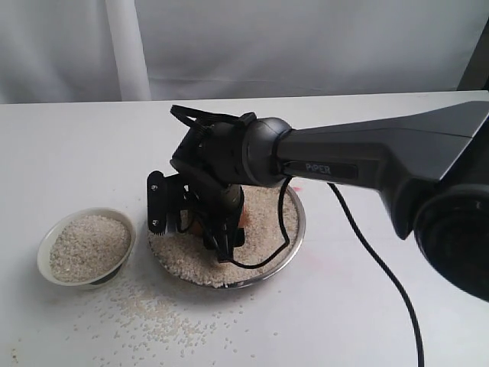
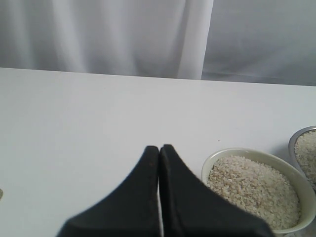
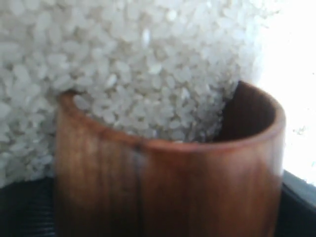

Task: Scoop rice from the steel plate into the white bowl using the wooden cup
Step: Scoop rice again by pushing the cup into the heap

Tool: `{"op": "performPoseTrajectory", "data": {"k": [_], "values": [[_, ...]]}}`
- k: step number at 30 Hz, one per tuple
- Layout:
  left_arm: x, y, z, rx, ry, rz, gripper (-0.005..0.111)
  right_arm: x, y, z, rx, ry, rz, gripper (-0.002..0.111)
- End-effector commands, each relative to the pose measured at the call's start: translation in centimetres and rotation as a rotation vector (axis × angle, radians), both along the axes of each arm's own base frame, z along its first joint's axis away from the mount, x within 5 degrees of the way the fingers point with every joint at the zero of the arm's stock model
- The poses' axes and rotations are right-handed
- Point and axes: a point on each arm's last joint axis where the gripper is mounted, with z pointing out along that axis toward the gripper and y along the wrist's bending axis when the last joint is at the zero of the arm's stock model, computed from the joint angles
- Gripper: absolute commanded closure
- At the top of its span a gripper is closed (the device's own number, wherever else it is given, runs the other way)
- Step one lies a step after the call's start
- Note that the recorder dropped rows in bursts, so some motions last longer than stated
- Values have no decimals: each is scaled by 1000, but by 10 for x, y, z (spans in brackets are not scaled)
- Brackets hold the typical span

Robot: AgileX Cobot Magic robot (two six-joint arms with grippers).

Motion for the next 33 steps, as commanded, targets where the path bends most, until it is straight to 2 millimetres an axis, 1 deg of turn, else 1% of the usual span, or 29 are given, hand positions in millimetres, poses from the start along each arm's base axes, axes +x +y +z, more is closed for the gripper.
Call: {"op": "performPoseTrajectory", "data": {"k": [1, 4, 7, 10, 14, 19, 22, 29, 31, 33], "values": [[0, 0, 1, -2, -9, -7, 107, 1, 0, 14, 96, 9, -24, 108], [0, 0, 1, -2, -9, -7, 107, -1, -6, 19, 140, -7, -13, 108], [0, 0, 1, -2, -9, -7, 107, -2, -19, 24, 205, -25, -17, 108], [0, 0, 1, -2, -9, -7, 107, -5, -33, 21, 289, -18, -54, 108], [0, 0, 1, -2, -9, -7, 107, -9, -51, 17, 432, -55, -90, 108], [0, 0, 1, -2, -9, -7, 107, -13, -66, 15, 571, -125, -119, 108], [0, 0, 1, -2, -9, -7, 107, -15, -72, 13, 693, -169, -161, 108], [0, 0, 1, -2, -9, -7, 107, -23, -73, 11, 973, -217, -258, 108], [0, 0, 1, -2, -9, -7, 107, -24, -74, 11, 1028, -217, -280, 108], [0, 0, 1, -2, -9, -7, 107, -25, -74, 11, 1043, -213, -285, 108]]}}
